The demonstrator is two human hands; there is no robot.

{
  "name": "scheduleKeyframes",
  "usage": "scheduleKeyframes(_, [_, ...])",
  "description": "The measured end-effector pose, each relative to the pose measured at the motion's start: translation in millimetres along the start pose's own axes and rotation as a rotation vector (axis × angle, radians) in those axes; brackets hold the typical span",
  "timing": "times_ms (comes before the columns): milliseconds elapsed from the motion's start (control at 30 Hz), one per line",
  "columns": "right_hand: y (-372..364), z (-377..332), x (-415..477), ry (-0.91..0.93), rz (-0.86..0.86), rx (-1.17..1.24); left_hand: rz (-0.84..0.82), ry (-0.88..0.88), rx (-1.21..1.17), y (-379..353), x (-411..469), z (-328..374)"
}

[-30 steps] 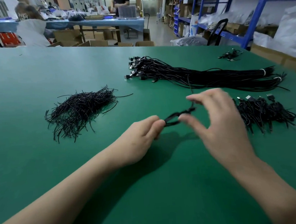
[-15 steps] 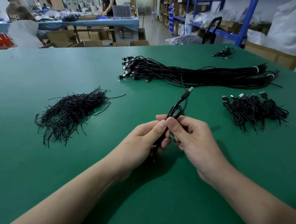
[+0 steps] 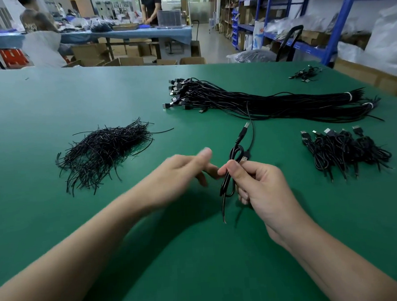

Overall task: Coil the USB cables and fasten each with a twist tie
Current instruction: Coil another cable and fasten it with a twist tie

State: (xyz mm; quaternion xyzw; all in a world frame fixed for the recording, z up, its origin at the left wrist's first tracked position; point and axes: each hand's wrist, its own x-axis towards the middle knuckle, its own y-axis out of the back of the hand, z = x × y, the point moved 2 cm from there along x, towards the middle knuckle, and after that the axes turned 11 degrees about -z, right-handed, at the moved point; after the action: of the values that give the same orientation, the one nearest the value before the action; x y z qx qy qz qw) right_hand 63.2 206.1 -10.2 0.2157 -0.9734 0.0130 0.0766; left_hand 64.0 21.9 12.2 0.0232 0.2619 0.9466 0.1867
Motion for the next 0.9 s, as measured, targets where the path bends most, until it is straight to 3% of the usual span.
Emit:
scheduleKeyframes(67, [2,1,0,-0.038,-0.002,-0.030,0.118,0.035,0.156,25,11,-7])
scheduleKeyframes(200, [3,1,0,-0.057,-0.019,-0.106,0.401,0.225,0.759,76,45,-40])
scheduleKeyframes(367, [5,5,-1,-0.059,-0.031,-0.122,0.459,0.342,1.110,106,82,-63])
scheduleKeyframes(500, [7,8,0,-0.046,-0.042,-0.122,0.434,0.389,1.152,118,98,-70])
scheduleKeyframes(733, [6,6,1,-0.051,-0.056,-0.108,0.298,0.311,1.266,118,105,-73])
scheduleKeyframes(800, [7,5,2,-0.058,-0.052,-0.106,0.333,0.197,1.109,108,102,-63])
scheduleKeyframes(900, [9,4,2,-0.072,-0.045,-0.106,0.376,-0.114,0.719,74,85,-31])
